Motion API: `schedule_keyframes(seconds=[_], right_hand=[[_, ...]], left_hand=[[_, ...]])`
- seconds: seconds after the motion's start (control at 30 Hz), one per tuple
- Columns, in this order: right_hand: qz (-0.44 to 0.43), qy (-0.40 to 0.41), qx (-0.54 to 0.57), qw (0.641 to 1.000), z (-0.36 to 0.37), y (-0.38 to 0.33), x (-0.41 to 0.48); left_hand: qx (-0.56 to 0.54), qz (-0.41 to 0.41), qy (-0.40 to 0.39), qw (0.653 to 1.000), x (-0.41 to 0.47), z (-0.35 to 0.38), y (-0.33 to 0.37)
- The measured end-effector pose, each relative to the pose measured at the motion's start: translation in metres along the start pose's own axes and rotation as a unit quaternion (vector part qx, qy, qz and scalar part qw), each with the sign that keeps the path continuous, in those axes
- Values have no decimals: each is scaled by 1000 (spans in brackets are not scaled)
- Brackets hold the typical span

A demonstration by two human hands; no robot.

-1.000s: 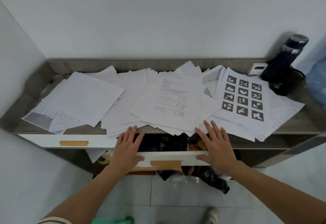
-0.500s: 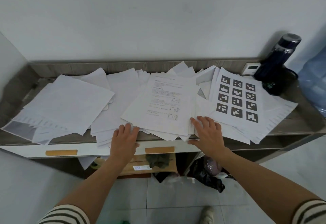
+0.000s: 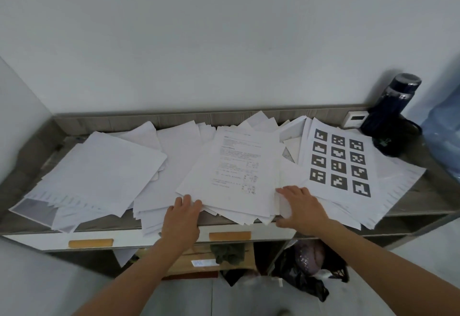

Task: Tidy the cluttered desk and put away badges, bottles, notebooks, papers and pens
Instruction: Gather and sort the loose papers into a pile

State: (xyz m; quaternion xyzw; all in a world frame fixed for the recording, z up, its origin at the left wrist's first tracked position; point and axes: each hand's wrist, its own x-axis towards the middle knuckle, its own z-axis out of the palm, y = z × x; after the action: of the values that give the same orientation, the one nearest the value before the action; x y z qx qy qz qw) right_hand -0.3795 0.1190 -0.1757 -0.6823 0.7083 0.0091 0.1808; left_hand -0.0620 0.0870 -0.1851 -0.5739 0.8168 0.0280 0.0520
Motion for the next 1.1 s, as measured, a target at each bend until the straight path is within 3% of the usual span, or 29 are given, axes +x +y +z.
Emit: schedule_keyframes(seconds=[0.07,0.17,0.33,0.47,0.53,0.6,0.73,0.8,0.9,1.0,1.1], right_hand=[[44,-31,106,993,-20,4,9],[110,5,270,956,-47,5,38],[224,31,537,813,-63,-2,86],[252,-1,613,748,-70,-1,105],[256,-19,628,735,-72,2,109],[257,-32,638,725,-74,3,112],[253,-66,666,699,-66,-2,118],[243,-73,669,699,-59,-10,122],[225,-70,654,719,-56,-24,124],[188,-63,638,744,-54,-37,121],[159,1,629,761,-68,-48,115]], left_hand=[[-10,18,-42,999,9,-9,-7],[-122,-33,-93,988,31,-35,-13],[-282,-125,15,951,75,-46,-10],[-343,-180,119,914,116,-56,-14],[-392,-218,133,884,135,-62,-14],[-430,-259,84,861,150,-63,-13],[-383,-259,-35,886,166,-61,-7],[-403,-254,-65,877,167,-60,-4],[-535,-248,-124,798,166,-56,0],[-587,-201,-159,768,161,-58,6],[-646,-169,-163,726,160,-75,0]])
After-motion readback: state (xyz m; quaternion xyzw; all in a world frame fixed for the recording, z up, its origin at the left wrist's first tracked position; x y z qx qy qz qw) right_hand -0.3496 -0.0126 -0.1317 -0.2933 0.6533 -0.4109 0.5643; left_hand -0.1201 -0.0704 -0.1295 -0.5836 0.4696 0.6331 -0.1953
